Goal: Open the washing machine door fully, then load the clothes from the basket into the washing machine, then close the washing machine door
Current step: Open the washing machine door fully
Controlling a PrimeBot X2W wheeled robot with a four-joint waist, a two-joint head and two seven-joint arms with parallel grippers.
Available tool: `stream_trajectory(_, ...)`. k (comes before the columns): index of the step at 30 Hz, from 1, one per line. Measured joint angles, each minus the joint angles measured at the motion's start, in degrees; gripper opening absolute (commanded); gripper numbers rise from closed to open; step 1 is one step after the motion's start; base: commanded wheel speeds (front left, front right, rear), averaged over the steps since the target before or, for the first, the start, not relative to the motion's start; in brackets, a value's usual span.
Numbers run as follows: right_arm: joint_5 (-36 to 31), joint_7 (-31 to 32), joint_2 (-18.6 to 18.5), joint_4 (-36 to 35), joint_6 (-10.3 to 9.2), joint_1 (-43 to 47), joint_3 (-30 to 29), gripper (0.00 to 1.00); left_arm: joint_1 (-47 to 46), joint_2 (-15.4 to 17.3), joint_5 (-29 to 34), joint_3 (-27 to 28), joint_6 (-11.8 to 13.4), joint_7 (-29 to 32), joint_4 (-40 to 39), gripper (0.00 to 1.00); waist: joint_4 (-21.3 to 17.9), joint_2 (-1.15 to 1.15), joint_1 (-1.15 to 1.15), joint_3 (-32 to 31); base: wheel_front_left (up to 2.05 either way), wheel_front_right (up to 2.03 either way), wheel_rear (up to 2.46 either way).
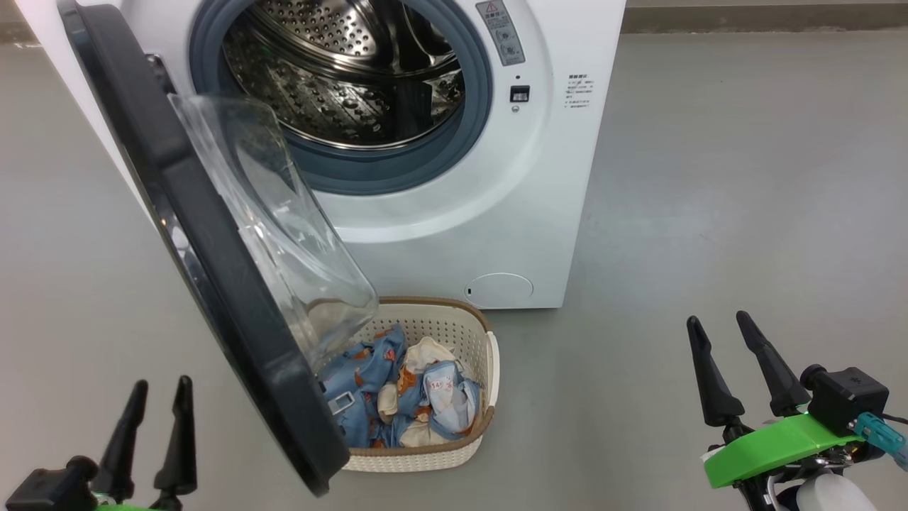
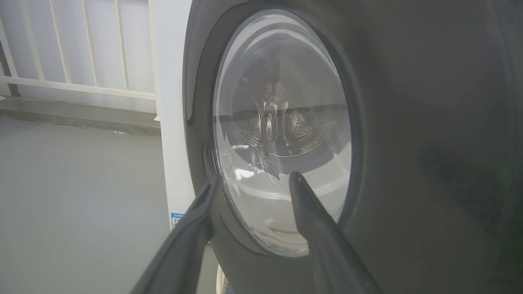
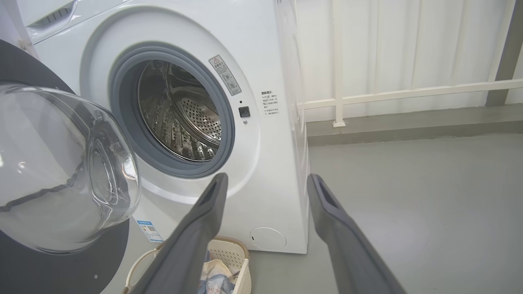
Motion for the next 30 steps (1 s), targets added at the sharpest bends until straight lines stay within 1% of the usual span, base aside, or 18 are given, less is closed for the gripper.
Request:
stream_trajectory(1, 0.0, 0.0, 0.0, 0.0, 0.0, 0.0, 0.0, 1.0, 0.0, 0.0, 0.0, 0.0, 0.0, 0.0, 0.0, 0.0, 0.0, 0.0, 0.0, 0.0, 0.0, 0.0, 0.0)
stream_trajectory(5, 0.0, 0.0, 0.2, 0.0, 0.0, 0.0, -0.4, 1.0, 0.0, -0.1, 0.0, 0.1, 0.0, 0.0, -0.2, 0.0, 0.3, 0.0, 0.0, 0.0, 0.0, 0.0, 0.0)
stream_trajectory(10, -0.1, 0.0, 0.8, 0.1, 0.0, 0.0, -0.8, 1.0, 0.0, -0.7, -0.1, 1.4, 0.0, 0.0, -2.7, 0.0, 0.8, 0.0, 0.0, 0.0, 0.0, 0.0, 0.0)
stream_trajectory(14, -0.1, 0.0, 1.0, 0.1, 0.0, 0.2, -1.1, 1.0, 0.0, -1.0, 0.4, 2.2, 0.0, 0.0, -7.1, 0.0, 1.3, 0.0, 0.0, 0.0, 0.0, 0.0, 0.0)
stream_trajectory(22, -0.1, 0.0, 1.3, 0.3, 0.0, 0.5, -1.3, 1.0, 0.0, -2.0, 2.5, 1.7, 0.0, 0.0, -18.6, 0.0, 2.5, 0.0, 0.0, -0.2, 0.0, 0.0, 0.0)
stream_trajectory(26, -0.1, 0.0, 1.4, 0.3, 0.0, 0.5, -1.4, 1.0, 0.0, -2.2, 3.7, -0.2, 0.0, -0.1, -25.6, 0.0, 2.8, 0.0, 0.0, -0.4, 0.0, 0.0, 0.0)
stream_trajectory(28, -0.1, 0.0, 1.5, 0.5, 0.0, 0.5, -1.4, 1.0, 0.0, -2.2, 3.8, -2.8, 0.0, -0.1, -28.1, 0.0, 3.0, 0.0, 0.0, -0.5, 0.0, 0.0, 0.0)
stream_trajectory(30, -0.1, 0.0, 1.7, 0.6, 0.0, 0.5, -1.3, 1.0, 0.0, -2.2, 3.7, -6.7, 0.0, -0.1, -30.0, 0.0, 3.0, 0.0, 0.0, -0.5, 0.0, 0.0, 0.0)
